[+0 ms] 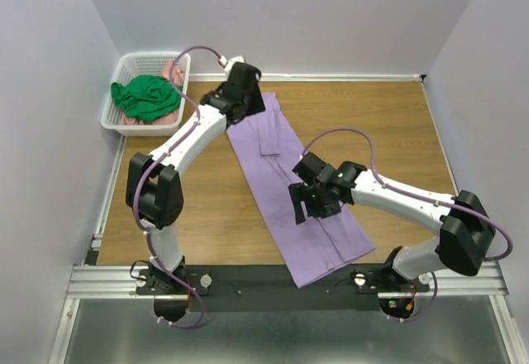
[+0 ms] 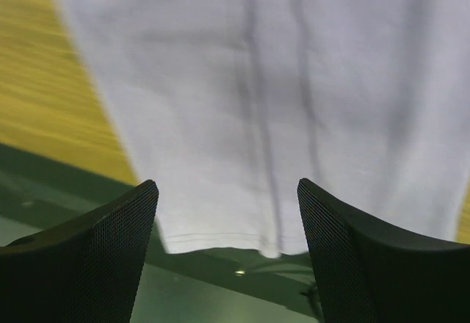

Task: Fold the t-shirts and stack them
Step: Fold the tshirt

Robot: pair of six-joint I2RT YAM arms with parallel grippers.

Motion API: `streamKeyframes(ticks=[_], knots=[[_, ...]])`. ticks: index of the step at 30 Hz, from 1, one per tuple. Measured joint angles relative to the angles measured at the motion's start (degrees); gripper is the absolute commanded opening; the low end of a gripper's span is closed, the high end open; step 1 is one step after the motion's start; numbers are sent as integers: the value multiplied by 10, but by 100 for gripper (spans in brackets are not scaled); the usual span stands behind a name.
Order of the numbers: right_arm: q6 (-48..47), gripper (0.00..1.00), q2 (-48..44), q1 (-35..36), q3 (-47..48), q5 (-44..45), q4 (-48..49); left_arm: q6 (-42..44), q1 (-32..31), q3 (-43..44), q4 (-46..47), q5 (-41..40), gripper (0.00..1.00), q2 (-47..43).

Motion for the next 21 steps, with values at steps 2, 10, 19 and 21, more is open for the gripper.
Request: streamKeyframes(ticks=[2,10,19,21], knots=[[0,85,-3,-6,-17,11,-10,-26,-28,-29,8,-2,62,-3],[-8,86,13,-12,-60,27,-8,-90,-74,-56,5,-1,62,94],[-20,86,74,-21,-78,12,41,-94,-63,68,-8,-4,62,216],[-23,85,84,-21,-80,6,46,-92,-59,78,-9,-3,62,233]])
